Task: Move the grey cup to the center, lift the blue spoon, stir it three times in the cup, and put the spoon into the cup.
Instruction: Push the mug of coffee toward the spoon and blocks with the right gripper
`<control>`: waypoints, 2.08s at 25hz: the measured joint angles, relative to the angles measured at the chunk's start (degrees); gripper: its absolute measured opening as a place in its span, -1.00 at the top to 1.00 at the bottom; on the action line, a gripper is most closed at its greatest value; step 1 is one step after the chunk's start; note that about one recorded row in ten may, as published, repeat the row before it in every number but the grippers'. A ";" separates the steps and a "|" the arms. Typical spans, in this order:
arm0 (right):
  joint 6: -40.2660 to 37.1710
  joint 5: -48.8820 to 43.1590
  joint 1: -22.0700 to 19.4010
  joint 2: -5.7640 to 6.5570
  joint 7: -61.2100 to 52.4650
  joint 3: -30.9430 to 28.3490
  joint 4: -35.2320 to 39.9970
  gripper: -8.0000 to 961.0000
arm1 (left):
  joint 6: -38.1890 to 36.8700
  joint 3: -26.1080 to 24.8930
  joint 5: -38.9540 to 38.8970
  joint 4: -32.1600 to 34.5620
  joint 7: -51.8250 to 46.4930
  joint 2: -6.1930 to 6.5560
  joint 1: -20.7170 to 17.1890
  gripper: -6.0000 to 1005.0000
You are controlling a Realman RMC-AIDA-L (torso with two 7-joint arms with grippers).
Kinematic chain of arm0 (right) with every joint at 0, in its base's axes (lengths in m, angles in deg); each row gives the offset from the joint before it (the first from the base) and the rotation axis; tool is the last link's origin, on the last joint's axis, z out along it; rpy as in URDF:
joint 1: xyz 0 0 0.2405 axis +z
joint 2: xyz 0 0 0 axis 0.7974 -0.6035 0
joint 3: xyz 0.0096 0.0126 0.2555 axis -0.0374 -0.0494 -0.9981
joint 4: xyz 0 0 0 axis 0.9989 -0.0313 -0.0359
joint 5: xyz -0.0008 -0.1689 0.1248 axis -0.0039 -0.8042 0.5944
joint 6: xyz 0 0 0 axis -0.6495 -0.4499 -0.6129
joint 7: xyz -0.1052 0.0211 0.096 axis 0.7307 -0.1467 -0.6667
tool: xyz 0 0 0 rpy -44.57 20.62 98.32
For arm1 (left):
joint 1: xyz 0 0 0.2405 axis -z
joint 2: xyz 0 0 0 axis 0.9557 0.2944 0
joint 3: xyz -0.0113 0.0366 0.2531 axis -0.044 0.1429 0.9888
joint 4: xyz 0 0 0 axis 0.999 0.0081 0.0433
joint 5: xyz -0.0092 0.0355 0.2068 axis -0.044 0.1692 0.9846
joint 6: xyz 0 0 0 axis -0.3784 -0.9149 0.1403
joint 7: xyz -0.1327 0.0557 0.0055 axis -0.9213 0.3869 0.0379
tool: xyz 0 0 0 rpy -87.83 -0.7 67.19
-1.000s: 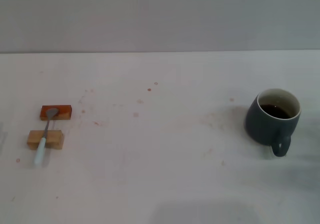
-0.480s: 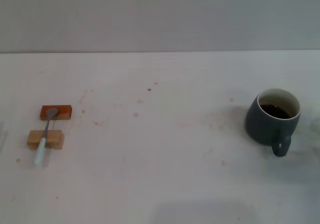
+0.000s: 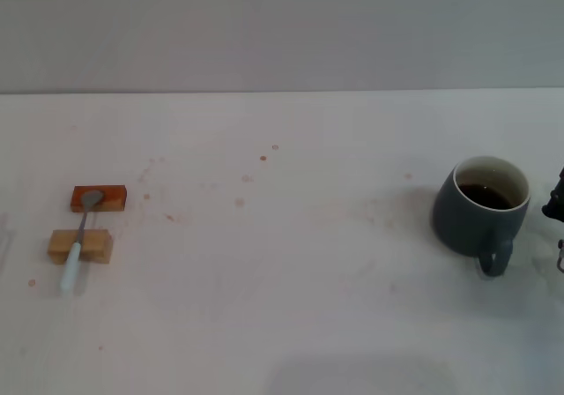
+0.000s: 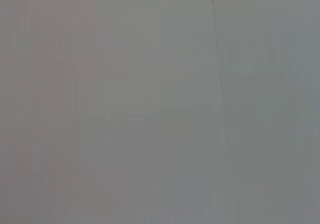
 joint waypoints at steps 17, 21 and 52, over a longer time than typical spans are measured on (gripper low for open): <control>0.39 0.00 1.02 0.07 0.04 4.65 -2.23 0.99 | -0.09 0.00 0.00 0.00 -0.16 0.00 0.07 -0.65; 0.65 0.00 1.53 0.11 0.04 5.51 -3.00 0.99 | -0.08 0.00 0.00 -0.05 -0.16 0.00 0.07 -0.65; 4.43 -6.07 4.77 0.08 -0.30 10.41 -9.13 0.99 | -0.07 0.00 0.00 -0.08 -0.28 -0.09 1.22 -0.65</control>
